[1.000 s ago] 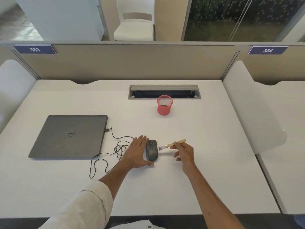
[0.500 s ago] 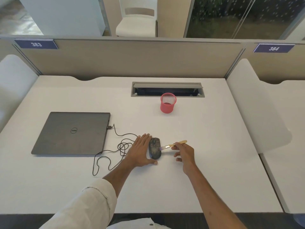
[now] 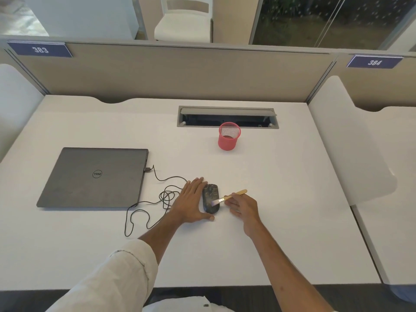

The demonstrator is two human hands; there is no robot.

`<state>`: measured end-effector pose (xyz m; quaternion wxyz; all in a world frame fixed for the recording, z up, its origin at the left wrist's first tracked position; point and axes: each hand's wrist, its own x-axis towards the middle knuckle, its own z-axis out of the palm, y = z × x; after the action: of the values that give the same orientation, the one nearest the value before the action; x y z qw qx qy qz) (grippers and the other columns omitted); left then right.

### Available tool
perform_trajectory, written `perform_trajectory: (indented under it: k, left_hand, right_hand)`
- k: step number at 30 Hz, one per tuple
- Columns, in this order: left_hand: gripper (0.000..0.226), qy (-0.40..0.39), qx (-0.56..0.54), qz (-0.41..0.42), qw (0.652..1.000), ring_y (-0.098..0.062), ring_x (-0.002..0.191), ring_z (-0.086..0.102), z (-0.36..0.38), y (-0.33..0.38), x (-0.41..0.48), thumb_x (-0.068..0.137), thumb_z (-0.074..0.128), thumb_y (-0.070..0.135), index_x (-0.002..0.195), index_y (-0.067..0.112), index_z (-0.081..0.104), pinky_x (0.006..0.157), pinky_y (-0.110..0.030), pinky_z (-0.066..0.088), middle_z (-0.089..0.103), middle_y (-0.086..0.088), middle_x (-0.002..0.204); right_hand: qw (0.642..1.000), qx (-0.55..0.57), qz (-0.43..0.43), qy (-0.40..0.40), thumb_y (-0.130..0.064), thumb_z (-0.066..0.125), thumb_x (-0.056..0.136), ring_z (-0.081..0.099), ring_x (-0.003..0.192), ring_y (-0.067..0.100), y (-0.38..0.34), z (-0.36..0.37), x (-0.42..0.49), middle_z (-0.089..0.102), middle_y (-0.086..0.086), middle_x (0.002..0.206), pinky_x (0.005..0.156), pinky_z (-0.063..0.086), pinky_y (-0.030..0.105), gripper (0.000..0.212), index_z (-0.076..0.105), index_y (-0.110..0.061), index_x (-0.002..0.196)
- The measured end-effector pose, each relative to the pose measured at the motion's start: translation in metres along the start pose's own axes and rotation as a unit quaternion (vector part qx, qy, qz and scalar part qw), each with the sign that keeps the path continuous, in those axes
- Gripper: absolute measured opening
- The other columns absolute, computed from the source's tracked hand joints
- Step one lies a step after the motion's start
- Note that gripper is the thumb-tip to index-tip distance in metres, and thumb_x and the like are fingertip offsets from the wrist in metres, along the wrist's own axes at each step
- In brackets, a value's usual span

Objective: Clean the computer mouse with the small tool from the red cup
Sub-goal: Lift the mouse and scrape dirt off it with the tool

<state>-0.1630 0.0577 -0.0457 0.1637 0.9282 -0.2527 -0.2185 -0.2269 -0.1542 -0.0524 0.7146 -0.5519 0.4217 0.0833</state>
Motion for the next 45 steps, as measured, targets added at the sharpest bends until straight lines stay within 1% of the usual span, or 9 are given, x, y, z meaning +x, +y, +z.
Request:
perform_trajectory:
  k: [10,17,23,26,29,31,35,42,45]
  left_hand:
    - [0.128,0.015,-0.058,-0.001,0.998,-0.019,0.174,0.004,0.000,0.000,-0.001,0.078,0.091,0.068,0.172,0.014,0.023,0.142,-0.044,0.001,0.010,-0.002,0.185]
    - [0.132,0.023,-0.091,0.010,0.996,-0.017,0.173,0.009,0.009,0.008,-0.014,0.077,0.095,0.062,0.172,0.010,0.020,0.142,-0.041,0.001,0.016,-0.001,0.184]
    - [0.134,0.020,-0.097,0.019,0.995,-0.019,0.172,0.016,0.020,0.028,-0.038,0.078,0.095,0.058,0.174,0.009,0.014,0.142,-0.040,0.002,0.021,-0.003,0.181]
    - [0.134,0.026,-0.088,0.023,0.996,-0.018,0.173,0.013,0.024,0.037,-0.053,0.080,0.094,0.059,0.175,0.011,0.013,0.142,-0.038,0.002,0.021,-0.002,0.182]
    - [0.138,0.029,-0.075,0.032,0.996,-0.016,0.174,0.007,0.028,0.045,-0.069,0.081,0.091,0.063,0.177,0.013,0.004,0.142,-0.039,0.003,0.016,0.003,0.184]
    - [0.135,0.035,-0.068,0.038,0.996,-0.016,0.174,0.007,0.032,0.049,-0.081,0.082,0.090,0.065,0.177,0.015,0.008,0.142,-0.039,0.004,0.017,0.004,0.184]
    - [0.130,0.045,-0.070,0.030,0.996,-0.015,0.173,0.010,0.042,0.056,-0.106,0.080,0.090,0.067,0.175,0.016,0.019,0.143,-0.038,0.005,0.022,0.002,0.183]
    - [0.130,0.044,-0.099,0.037,0.993,-0.018,0.171,0.020,0.055,0.062,-0.141,0.077,0.095,0.062,0.173,0.016,0.020,0.143,-0.038,0.009,0.025,0.001,0.181]
    - [0.130,0.040,-0.107,0.048,0.992,-0.018,0.168,0.025,0.059,0.060,-0.151,0.076,0.095,0.062,0.173,0.018,0.021,0.143,-0.039,0.013,0.027,0.003,0.180]
  right_hand:
    - [1.000,0.001,0.016,-0.021,-0.020,0.066,0.109,0.086,0.100,0.025,0.003,0.002,-0.003,0.088,0.010,0.106,0.107,0.060,0.046,0.013,0.075,-0.011,0.111]
    - [0.999,0.011,0.020,-0.022,-0.017,0.066,0.108,0.086,0.096,0.026,0.010,-0.009,-0.013,0.087,0.013,0.105,0.100,0.063,0.045,0.013,0.075,-0.009,0.109]
    - [1.000,0.011,-0.005,-0.028,-0.014,0.065,0.107,0.087,0.093,0.029,0.022,-0.027,-0.035,0.087,0.016,0.104,0.095,0.065,0.042,0.011,0.074,-0.007,0.106]
    - [0.999,0.010,-0.015,-0.031,-0.014,0.065,0.108,0.086,0.094,0.030,0.030,-0.038,-0.049,0.087,0.017,0.105,0.098,0.064,0.043,0.011,0.073,-0.007,0.105]
    - [0.999,0.011,-0.020,-0.030,-0.015,0.065,0.109,0.087,0.092,0.029,0.038,-0.047,-0.065,0.087,0.016,0.103,0.091,0.066,0.039,0.014,0.075,-0.004,0.109]
    - [0.999,0.004,-0.024,-0.030,-0.015,0.065,0.109,0.087,0.090,0.027,0.044,-0.051,-0.076,0.087,0.015,0.101,0.089,0.066,0.038,0.015,0.075,-0.003,0.109]
    - [0.999,-0.013,-0.027,-0.038,-0.015,0.065,0.109,0.087,0.091,0.027,0.055,-0.058,-0.095,0.087,0.014,0.100,0.092,0.066,0.039,0.014,0.074,-0.005,0.106]
    - [0.999,-0.018,-0.034,-0.032,-0.019,0.065,0.112,0.086,0.096,0.027,0.081,-0.072,-0.128,0.087,0.014,0.104,0.099,0.065,0.042,0.019,0.076,-0.004,0.111]
    - [0.999,0.003,-0.046,-0.004,-0.022,0.067,0.111,0.086,0.098,0.027,0.093,-0.080,-0.144,0.088,0.011,0.102,0.097,0.065,0.043,0.021,0.077,-0.005,0.116]
